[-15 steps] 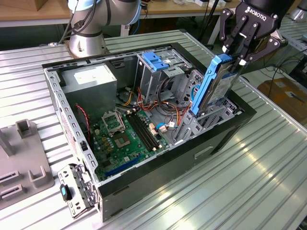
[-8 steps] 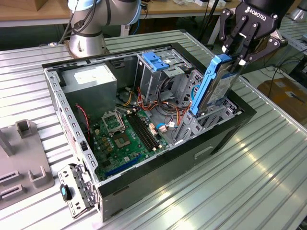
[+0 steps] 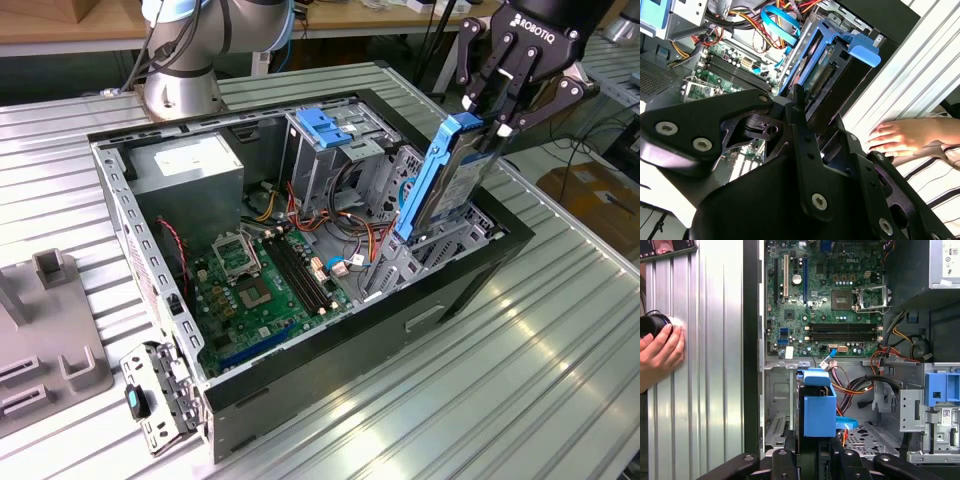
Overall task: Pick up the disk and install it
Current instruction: 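Insert the disk into the insertion slot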
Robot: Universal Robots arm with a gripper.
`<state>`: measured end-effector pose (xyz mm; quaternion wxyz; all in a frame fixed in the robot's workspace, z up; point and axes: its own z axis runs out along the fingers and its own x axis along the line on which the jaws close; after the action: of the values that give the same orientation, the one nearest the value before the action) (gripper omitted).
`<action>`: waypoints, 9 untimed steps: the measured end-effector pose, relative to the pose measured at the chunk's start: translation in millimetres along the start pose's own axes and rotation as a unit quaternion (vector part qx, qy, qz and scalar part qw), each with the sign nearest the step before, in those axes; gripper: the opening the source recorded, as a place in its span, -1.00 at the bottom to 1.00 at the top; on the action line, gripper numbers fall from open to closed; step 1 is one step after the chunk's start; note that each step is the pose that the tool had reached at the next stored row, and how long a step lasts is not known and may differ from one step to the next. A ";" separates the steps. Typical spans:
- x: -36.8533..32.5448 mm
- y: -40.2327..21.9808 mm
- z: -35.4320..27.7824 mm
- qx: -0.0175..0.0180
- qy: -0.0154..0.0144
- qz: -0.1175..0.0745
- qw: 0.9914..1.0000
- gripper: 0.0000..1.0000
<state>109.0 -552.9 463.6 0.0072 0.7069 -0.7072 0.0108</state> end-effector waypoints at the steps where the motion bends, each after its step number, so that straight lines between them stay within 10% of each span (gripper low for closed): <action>1: 0.0 0.0 0.0 0.000 0.000 0.000 1.000 -0.30; 9: 0.0 0.0 1.5 0.000 0.000 0.000 1.000 -0.30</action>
<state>109.0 -552.9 462.2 0.0074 0.7069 -0.7071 0.0107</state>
